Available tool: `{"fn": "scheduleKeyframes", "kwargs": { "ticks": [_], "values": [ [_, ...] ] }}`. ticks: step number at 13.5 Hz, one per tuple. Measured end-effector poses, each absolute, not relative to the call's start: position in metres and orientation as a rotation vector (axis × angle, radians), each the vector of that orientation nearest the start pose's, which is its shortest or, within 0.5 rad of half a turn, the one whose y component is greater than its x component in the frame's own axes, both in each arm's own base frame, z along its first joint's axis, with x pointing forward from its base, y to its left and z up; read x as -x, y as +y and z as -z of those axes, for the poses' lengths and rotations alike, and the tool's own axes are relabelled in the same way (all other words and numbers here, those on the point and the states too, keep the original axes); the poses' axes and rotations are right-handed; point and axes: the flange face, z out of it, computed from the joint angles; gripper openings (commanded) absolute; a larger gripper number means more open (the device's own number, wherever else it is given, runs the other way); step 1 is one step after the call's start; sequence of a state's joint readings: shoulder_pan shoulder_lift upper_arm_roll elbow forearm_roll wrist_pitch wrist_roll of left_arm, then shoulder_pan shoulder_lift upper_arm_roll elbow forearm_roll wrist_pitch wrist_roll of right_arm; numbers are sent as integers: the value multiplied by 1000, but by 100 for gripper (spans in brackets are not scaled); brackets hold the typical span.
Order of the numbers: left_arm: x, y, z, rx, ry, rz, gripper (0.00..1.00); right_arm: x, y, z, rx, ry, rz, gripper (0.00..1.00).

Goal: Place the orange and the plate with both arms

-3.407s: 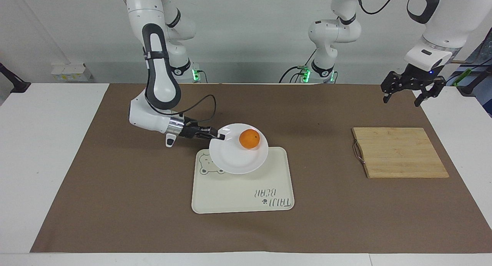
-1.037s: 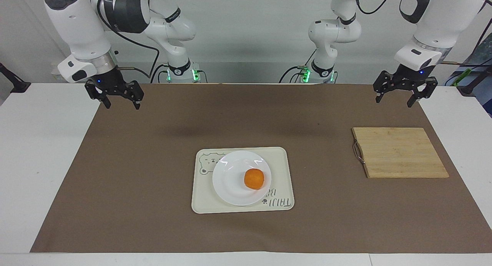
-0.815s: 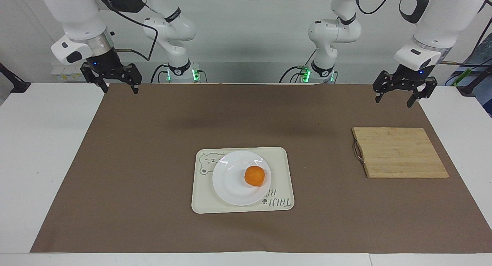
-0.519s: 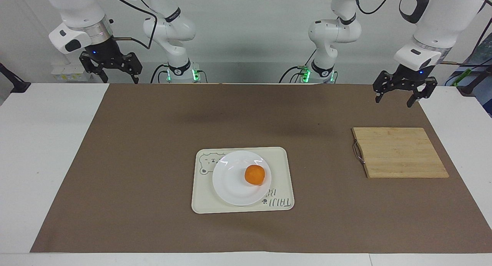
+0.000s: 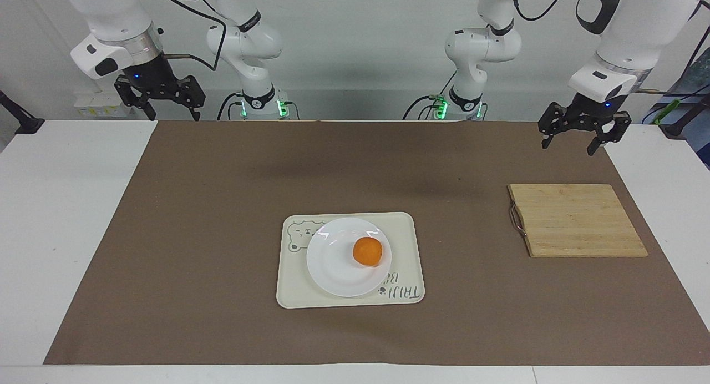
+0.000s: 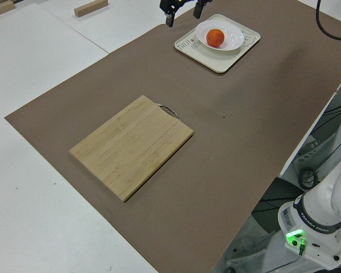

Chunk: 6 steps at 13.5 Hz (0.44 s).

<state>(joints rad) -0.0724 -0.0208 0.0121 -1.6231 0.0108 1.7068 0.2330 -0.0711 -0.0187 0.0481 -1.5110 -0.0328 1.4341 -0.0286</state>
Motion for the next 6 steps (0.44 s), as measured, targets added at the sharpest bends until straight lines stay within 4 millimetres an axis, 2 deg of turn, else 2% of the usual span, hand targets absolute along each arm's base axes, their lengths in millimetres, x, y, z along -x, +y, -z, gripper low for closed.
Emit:
{"fn": "scheduleKeyframes", "kwargs": {
  "ticks": [2, 6],
  "values": [
    [-561, -34, -624, 3084, 459, 169, 100, -534, -16, -651, 3172, -2, -94, 100],
    [-564, -47, -623, 3086, 450, 195, 100, -534, -17, -651, 3172, 0, -94, 100]
  ]
}}
